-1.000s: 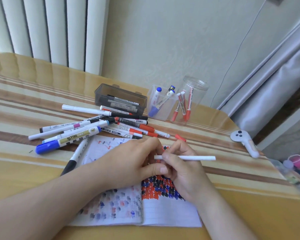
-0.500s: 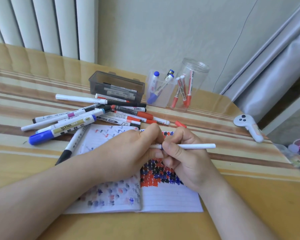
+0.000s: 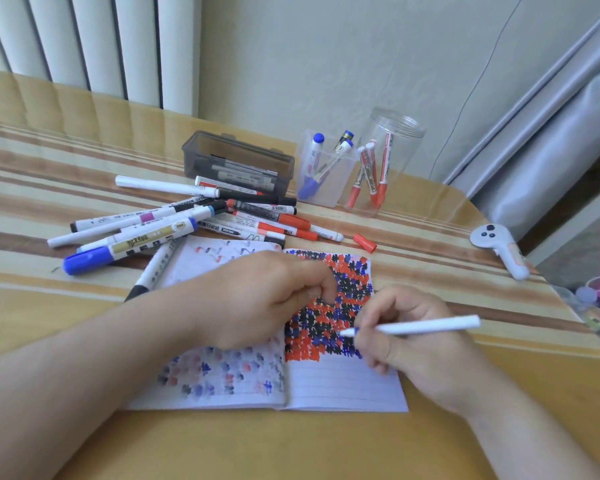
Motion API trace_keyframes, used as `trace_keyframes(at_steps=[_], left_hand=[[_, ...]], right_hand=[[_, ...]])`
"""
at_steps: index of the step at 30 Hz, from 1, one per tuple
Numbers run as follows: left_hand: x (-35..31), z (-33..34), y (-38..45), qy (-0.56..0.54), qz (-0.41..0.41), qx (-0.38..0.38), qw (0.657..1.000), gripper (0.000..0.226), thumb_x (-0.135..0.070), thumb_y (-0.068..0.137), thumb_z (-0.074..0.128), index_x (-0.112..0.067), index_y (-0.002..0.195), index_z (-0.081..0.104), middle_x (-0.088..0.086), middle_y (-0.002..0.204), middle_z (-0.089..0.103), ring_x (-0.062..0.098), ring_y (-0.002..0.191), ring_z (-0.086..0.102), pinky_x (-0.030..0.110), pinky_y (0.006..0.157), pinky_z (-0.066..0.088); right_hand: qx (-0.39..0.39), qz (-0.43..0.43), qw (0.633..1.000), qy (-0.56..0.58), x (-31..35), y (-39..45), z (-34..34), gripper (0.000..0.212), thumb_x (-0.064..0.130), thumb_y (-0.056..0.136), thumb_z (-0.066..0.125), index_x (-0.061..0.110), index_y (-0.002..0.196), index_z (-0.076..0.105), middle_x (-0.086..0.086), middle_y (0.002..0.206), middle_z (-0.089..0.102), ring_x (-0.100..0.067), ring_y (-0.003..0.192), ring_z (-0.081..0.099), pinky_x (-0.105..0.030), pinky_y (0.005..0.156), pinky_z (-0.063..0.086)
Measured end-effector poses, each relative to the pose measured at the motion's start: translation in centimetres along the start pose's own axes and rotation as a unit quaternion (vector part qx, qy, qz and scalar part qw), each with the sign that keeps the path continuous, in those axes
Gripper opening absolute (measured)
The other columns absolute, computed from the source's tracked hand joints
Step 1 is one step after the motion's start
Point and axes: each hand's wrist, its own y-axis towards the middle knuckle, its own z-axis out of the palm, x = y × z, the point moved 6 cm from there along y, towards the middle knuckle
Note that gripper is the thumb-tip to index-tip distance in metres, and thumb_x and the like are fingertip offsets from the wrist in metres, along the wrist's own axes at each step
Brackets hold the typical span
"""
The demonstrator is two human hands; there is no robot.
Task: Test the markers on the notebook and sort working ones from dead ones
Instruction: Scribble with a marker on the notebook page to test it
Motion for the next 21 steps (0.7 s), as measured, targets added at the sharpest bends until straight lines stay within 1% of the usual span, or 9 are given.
trace_keyframes(at_steps=[2, 4, 6, 9, 11, 14, 17, 19, 21], left_hand=[[0.1, 0.7, 0.1, 0.031, 0.007, 0.030, 0.999, 0.028, -0.026, 0.105, 0.045, -0.039, 0.116, 0.068, -0.017, 0.110, 0.067, 0.001, 0.103, 0.058, 0.027, 0.095, 0.045], [0.3, 1.1, 0.1, 0.048, 0.010, 0.051, 0.997, 0.036, -0.029, 0.097, 0.044, -0.043, 0.116, 0.071, -0.021, 0.114, 0.068, -0.002, 0.108, 0.058, 0.027, 0.100, 0.046], [0.5, 1.2, 0.2, 0.046, 0.005, 0.061, 0.997, 0.040, -0.031, 0.091, 0.042, -0.045, 0.112, 0.073, -0.026, 0.112, 0.068, -0.004, 0.108, 0.058, 0.028, 0.101, 0.047], [0.7, 1.3, 0.5, 0.042, 0.000, 0.073, 0.996, 0.041, -0.034, 0.088, 0.043, -0.045, 0.110, 0.075, -0.036, 0.098, 0.061, -0.007, 0.105, 0.057, 0.026, 0.099, 0.047], [0.7, 1.3, 0.5, 0.045, 0.003, 0.079, 0.996, 0.039, -0.035, 0.086, 0.046, -0.046, 0.110, 0.075, -0.040, 0.091, 0.057, -0.010, 0.102, 0.056, 0.020, 0.097, 0.046], [0.4, 1.3, 0.5, 0.064, 0.022, 0.064, 0.996, 0.028, -0.042, 0.086, 0.059, -0.047, 0.108, 0.076, -0.043, 0.080, 0.053, -0.010, 0.092, 0.058, 0.008, 0.083, 0.041], [0.3, 1.2, 0.4, 0.070, 0.018, 0.058, 0.996, 0.022, -0.049, 0.086, 0.068, -0.048, 0.107, 0.076, -0.036, 0.084, 0.062, -0.004, 0.088, 0.061, 0.008, 0.075, 0.040], [0.4, 1.2, 0.4, 0.069, 0.010, 0.057, 0.996, 0.025, -0.052, 0.085, 0.067, -0.048, 0.108, 0.074, -0.027, 0.088, 0.069, -0.002, 0.085, 0.061, 0.011, 0.072, 0.041], [0.4, 1.2, 0.4, 0.067, 0.003, 0.061, 0.996, 0.024, -0.051, 0.085, 0.068, -0.048, 0.109, 0.074, -0.025, 0.085, 0.068, -0.003, 0.082, 0.060, 0.011, 0.069, 0.039]], right_hand=[[-0.014, 0.011, 0.998, -0.053, -0.8, -0.4, 0.6, 0.023, 0.032, 0.069, 0.086, 0.021, 0.072, 0.066, -0.020, 0.069, 0.063, -0.021, 0.056, 0.060, -0.032, 0.049, 0.048], [-0.042, 0.012, 0.998, -0.049, -1.3, -0.5, 0.8, 0.018, 0.029, 0.066, 0.077, 0.020, 0.069, 0.061, -0.026, 0.068, 0.059, -0.020, 0.053, 0.054, -0.029, 0.046, 0.042], [-0.044, 0.015, 0.998, -0.046, -1.5, -0.6, 1.3, 0.016, 0.028, 0.066, 0.073, 0.021, 0.067, 0.059, -0.028, 0.067, 0.056, -0.022, 0.053, 0.048, -0.031, 0.047, 0.038], [-0.046, 0.025, 0.997, -0.059, -1.7, -0.6, 1.6, 0.017, 0.030, 0.066, 0.074, 0.018, 0.068, 0.061, -0.026, 0.068, 0.059, -0.023, 0.056, 0.046, -0.037, 0.051, 0.036], [-0.056, 0.028, 0.996, -0.059, -1.7, -0.5, 1.6, 0.019, 0.032, 0.066, 0.073, 0.015, 0.068, 0.063, -0.025, 0.066, 0.059, -0.024, 0.056, 0.048, -0.039, 0.050, 0.037], [-0.065, 0.026, 0.995, -0.067, -1.6, -0.4, 1.6, 0.019, 0.026, 0.069, 0.077, 0.013, 0.067, 0.064, -0.024, 0.065, 0.060, -0.025, 0.055, 0.048, -0.041, 0.049, 0.039], [-0.071, 0.028, 0.994, -0.075, -1.7, -0.4, 1.6, 0.014, 0.018, 0.073, 0.075, 0.013, 0.065, 0.064, -0.022, 0.064, 0.061, -0.023, 0.055, 0.048, -0.039, 0.050, 0.038], [-0.069, 0.025, 0.994, -0.086, -1.6, -0.5, 1.7, 0.016, 0.014, 0.074, 0.077, 0.012, 0.065, 0.065, -0.016, 0.063, 0.062, -0.018, 0.054, 0.049, -0.034, 0.049, 0.038], [-0.068, 0.024, 0.992, -0.102, -1.6, -0.5, 1.8, 0.020, 0.007, 0.077, 0.079, 0.012, 0.065, 0.064, -0.014, 0.063, 0.062, -0.014, 0.053, 0.047, -0.030, 0.049, 0.037]])
